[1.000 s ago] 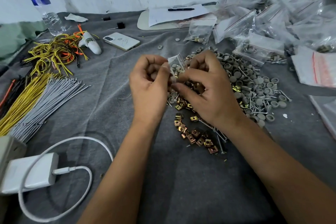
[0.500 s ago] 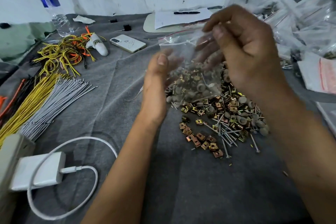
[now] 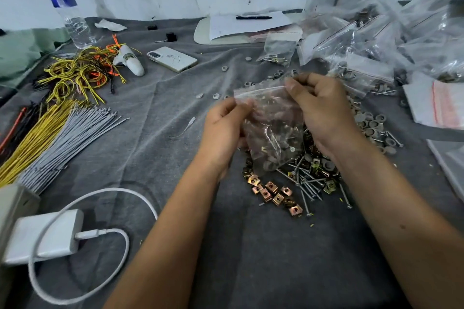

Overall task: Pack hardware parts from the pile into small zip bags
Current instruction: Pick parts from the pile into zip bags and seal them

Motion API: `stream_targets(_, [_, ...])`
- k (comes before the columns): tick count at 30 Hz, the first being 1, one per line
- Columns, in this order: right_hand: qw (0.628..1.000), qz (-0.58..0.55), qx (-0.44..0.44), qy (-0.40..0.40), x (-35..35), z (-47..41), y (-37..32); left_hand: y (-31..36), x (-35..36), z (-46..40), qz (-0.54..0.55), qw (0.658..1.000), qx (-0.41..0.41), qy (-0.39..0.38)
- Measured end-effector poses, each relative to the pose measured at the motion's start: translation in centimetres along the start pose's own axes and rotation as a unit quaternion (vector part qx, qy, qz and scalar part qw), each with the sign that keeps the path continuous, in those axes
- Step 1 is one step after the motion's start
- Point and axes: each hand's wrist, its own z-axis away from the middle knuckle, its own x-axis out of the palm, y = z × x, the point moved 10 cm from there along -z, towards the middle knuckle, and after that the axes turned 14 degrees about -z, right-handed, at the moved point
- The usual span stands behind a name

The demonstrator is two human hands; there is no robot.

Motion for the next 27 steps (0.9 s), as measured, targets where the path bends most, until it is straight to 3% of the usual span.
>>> stream_targets(4, [0.999,0.007,-0.041,-0.014,0.7,0.1,0.0,1.0,-2.4,-0.5,0.008,0.993,0.057,0.100])
stream_targets(9, [0.999,-0.023,-0.033,-0.012,0.4,0.4,0.2,2.3,-3.1,0.1,-0.097,0.981,0.106,0.131])
stream_targets(13, [0.969,0.170,-0.174,-0.043,1.0,1.3,-2.5,4.2,-2.9,1.0,-0.265,0.938,0.167,0.146])
stream_targets(18, [0.925,0.256,-0.252,-0.126,4.0,2.6,-3.0,5.3,-0.9,1.2,-0.398,0.879,0.244,0.096])
stream_targets(27, [0.909,0.297,-0.251,-0.153,4.4,2.7,-2.7,5.1,-0.3,1.1,-0.383,0.888,0.249,0.057])
